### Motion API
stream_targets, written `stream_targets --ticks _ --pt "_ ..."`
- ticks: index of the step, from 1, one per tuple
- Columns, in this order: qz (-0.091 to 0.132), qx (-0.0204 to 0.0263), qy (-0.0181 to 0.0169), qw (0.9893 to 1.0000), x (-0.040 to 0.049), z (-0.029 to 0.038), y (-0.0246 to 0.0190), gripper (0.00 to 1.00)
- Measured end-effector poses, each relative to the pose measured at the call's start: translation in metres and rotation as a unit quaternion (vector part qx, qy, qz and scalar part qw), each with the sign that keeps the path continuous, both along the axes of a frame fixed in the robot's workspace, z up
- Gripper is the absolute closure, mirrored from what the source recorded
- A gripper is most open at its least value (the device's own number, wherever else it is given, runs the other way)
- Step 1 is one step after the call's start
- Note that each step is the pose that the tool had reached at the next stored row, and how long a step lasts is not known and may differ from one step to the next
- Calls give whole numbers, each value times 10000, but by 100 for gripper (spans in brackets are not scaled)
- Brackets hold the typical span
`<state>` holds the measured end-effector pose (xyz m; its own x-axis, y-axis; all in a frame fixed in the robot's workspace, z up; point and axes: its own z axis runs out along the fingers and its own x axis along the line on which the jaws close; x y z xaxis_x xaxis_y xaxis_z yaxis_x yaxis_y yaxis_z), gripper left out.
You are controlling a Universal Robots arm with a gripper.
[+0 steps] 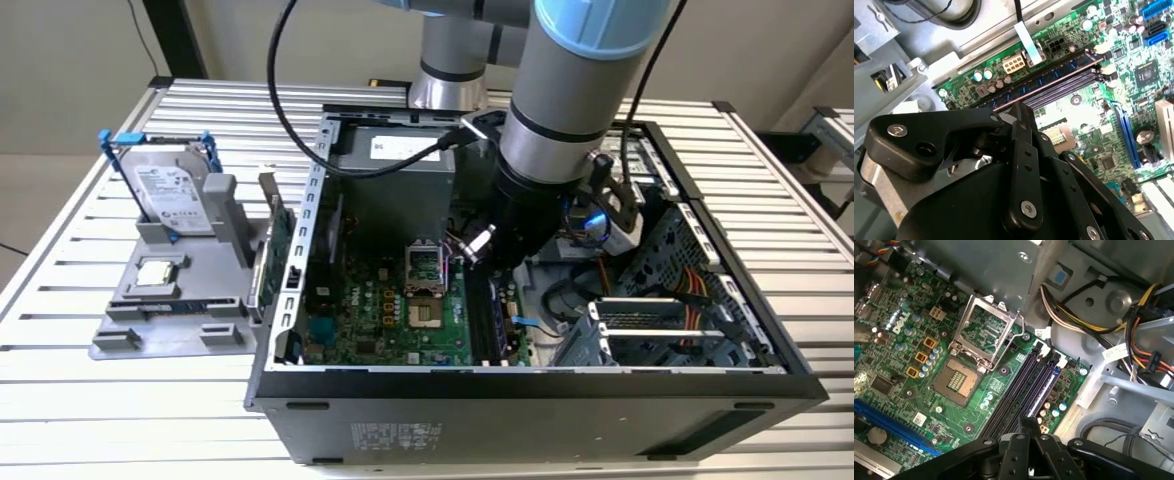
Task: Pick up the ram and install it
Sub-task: 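Press down the ram until it locks into place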
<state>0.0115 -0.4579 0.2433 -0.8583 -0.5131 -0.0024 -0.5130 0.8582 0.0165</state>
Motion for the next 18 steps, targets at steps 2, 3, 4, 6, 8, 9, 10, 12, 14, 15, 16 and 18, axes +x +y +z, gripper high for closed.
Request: stream_targets --ticks 2,3,4,6,8,9,10,12,14,15,16,18 --pt "102 5 1 9999 0 0 0 100" --pt "148 9 2 9999 0 1 0 100" --pt "197 13 3 9998 0 0 0 100" --pt "287 21 7 9996 0 0 0 100" --pt "381 29 9 9993 0 0 0 100" --pt "427 32 11 9991 0 0 0 100" --pt "471 36 12 9989 0 0 0 100" --pt "570 41 14 9984 0 -1 1 100" --pt "661 48 16 9978 0 0 2 100" --pt "708 54 18 9975 0 0 2 100" --pt "757 60 19 9971 0 1 2 100" --pt "862 70 21 9962 0 1 2 100"
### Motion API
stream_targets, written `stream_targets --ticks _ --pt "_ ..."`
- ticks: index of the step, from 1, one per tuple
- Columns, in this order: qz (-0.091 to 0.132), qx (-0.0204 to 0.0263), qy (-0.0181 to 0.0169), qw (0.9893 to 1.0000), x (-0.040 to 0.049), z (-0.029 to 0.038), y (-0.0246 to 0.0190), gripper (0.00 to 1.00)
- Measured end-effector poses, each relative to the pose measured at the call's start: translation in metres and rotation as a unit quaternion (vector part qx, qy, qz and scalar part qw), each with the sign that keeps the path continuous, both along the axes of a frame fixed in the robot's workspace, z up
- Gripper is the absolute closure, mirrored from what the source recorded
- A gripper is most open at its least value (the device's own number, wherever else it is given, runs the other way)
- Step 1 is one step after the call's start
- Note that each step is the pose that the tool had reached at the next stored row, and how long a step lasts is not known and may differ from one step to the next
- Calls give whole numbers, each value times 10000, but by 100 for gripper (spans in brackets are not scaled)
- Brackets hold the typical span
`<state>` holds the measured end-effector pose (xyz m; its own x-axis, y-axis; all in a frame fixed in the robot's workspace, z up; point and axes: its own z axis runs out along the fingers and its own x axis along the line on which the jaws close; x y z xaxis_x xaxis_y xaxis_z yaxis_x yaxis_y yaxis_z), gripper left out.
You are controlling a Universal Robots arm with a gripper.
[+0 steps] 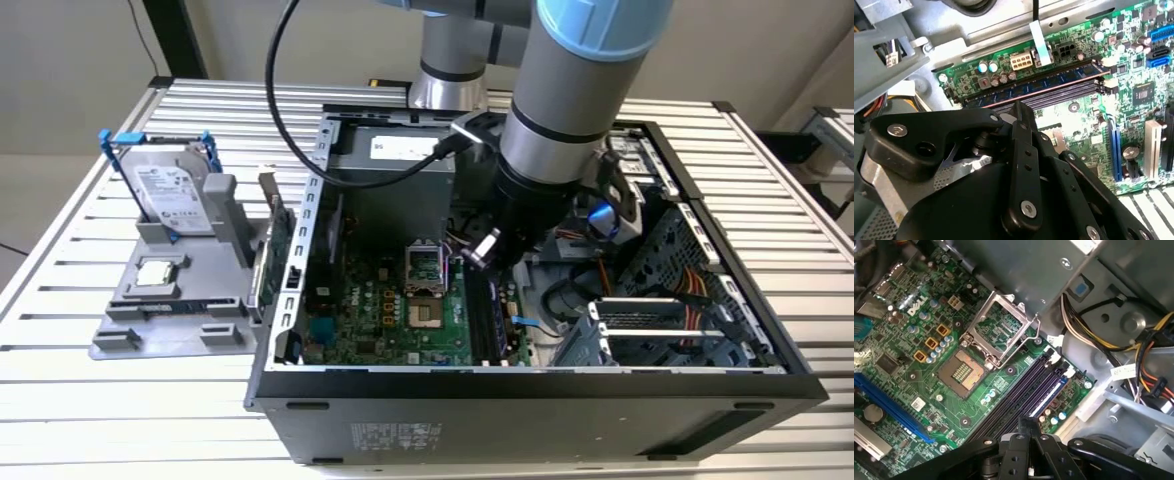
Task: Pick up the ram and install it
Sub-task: 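Press down the ram until it locks into place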
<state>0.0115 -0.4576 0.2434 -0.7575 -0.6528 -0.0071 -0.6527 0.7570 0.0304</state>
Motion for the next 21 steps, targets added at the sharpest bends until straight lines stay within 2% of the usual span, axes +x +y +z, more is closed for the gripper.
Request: stream_targets --ticks 6,12,14,21 --pt "369 6 1 9993 0 0 -1 100" --pt "728 8 1 9973 1 0 -1 100" --pt "848 9 1 9964 1 0 0 100" --pt "1276 10 1 9918 4 0 0 100"
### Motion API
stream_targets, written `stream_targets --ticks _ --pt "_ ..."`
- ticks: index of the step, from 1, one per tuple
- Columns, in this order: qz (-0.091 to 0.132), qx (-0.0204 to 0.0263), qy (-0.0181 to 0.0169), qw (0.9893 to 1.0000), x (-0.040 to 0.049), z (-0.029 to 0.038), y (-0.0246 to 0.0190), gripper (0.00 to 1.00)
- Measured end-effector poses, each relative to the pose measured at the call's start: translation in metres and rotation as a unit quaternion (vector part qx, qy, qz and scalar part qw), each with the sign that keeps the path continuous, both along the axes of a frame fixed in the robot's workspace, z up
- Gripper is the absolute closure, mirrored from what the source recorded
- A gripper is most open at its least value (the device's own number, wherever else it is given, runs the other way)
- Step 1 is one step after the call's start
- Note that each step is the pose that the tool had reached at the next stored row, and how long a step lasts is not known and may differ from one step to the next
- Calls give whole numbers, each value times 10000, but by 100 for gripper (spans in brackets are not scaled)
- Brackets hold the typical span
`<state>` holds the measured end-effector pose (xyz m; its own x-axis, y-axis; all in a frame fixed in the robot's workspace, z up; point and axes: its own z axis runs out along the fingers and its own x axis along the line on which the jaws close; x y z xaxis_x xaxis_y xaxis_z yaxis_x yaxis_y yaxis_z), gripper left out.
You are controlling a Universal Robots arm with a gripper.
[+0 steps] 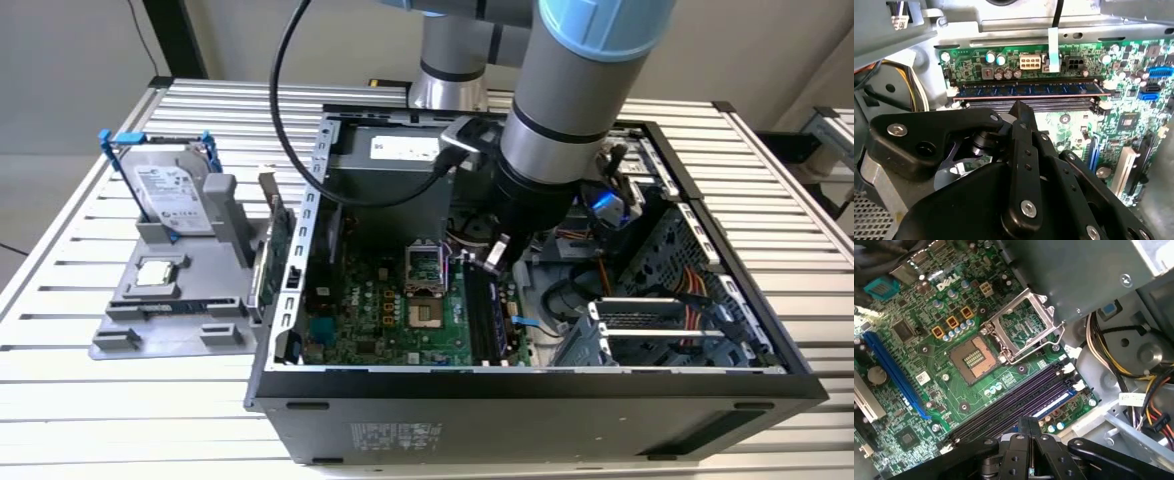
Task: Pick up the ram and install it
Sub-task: 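Press down the ram until it locks into place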
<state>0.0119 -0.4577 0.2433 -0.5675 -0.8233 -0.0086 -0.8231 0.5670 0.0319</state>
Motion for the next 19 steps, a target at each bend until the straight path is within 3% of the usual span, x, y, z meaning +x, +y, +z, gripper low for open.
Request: stream_targets --ticks 8,14,19 --pt "363 0 0 9993 4 0 0 100" --pt "711 2 0 9975 9 0 0 100" --pt "981 2 0 9952 9 0 0 100"
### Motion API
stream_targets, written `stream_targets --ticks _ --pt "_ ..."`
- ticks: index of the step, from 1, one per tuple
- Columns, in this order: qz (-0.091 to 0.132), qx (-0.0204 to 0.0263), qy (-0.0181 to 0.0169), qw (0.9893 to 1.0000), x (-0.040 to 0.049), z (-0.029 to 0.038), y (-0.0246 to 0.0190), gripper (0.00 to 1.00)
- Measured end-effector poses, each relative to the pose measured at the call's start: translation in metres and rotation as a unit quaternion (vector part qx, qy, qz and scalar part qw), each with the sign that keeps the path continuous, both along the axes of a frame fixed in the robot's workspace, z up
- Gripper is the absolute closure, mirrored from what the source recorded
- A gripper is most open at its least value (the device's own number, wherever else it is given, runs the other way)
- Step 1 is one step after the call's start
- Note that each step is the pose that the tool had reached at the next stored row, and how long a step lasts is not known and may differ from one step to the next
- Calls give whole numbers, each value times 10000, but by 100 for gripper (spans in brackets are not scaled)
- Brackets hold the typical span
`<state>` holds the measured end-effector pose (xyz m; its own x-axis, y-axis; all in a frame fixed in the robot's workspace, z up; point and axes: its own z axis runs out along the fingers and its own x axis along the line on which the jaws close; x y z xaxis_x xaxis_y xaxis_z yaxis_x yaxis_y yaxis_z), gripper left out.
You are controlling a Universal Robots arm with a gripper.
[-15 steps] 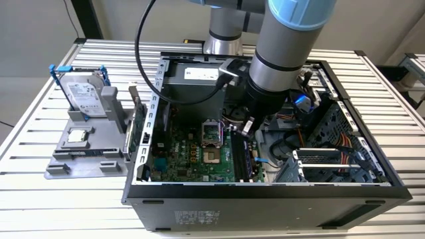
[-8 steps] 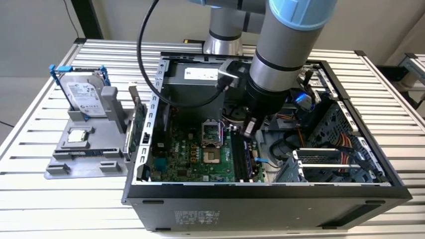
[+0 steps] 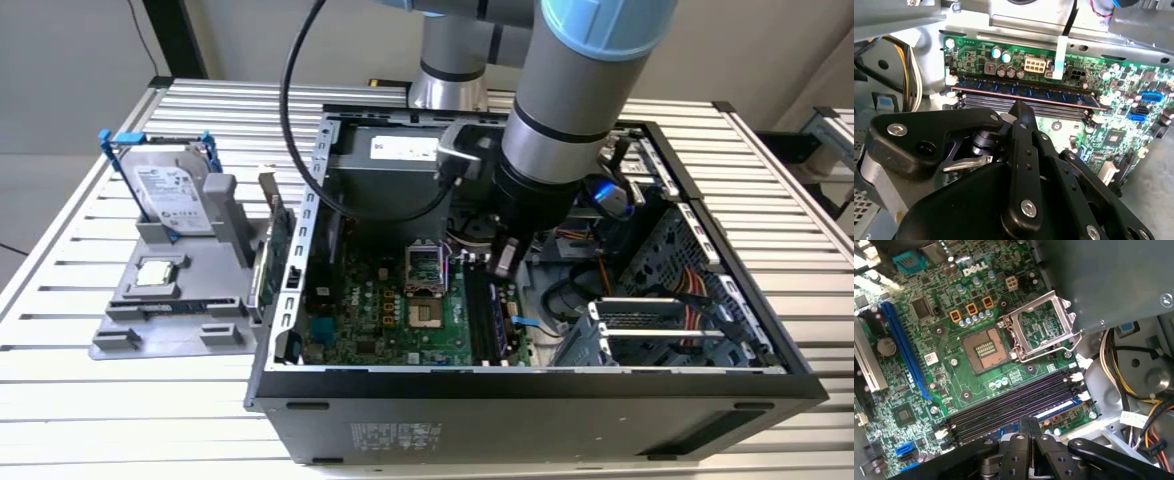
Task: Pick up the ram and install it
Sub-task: 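Press down the ram until it locks into place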
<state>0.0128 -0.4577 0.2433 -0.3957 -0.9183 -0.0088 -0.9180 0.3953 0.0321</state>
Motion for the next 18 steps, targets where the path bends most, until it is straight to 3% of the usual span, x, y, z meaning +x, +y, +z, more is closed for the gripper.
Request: stream_targets --ticks 5,10,14,18 --pt "264 0 0 9997 0 0 0 100" --pt "518 0 0 9987 0 0 0 100" --pt "713 6 0 9975 4 0 0 100" --pt "958 15 -1 9954 11 1 0 100"
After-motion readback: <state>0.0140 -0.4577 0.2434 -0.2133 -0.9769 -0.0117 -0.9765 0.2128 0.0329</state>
